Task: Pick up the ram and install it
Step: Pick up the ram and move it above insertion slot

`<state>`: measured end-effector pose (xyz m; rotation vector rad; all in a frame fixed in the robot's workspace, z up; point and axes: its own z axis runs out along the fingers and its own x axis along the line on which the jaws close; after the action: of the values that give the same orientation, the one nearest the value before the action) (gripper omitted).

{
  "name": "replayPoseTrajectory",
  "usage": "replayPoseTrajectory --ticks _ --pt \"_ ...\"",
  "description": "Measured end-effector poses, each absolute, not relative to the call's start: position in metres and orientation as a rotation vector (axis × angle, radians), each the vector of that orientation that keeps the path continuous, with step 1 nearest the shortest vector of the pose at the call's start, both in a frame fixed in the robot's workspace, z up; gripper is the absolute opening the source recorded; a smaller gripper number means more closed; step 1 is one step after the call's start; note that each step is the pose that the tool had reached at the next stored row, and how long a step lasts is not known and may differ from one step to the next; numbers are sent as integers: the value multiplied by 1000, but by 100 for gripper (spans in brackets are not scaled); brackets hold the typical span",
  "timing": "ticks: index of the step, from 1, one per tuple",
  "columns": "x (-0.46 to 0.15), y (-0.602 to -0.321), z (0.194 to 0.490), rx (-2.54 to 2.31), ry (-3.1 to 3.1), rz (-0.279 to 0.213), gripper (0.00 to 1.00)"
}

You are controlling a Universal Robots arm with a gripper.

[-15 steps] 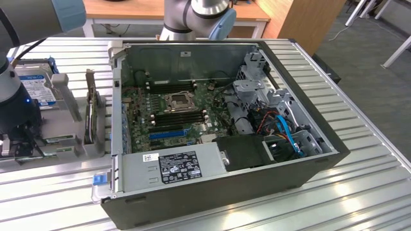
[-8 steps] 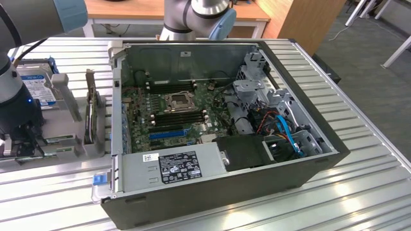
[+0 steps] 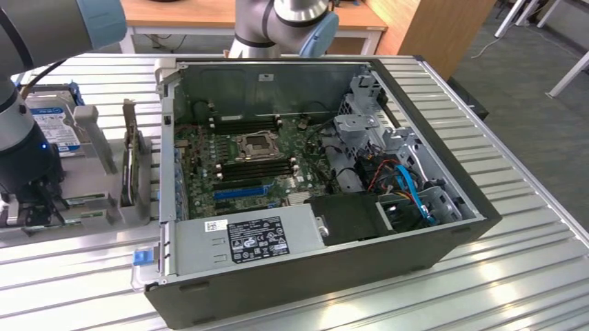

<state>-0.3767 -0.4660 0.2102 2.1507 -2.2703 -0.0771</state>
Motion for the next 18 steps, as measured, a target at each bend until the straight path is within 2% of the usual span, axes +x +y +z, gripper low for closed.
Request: replayPoseTrajectory --ticks 18 --pt "-374 -466 207 2181 -2240 -76 31"
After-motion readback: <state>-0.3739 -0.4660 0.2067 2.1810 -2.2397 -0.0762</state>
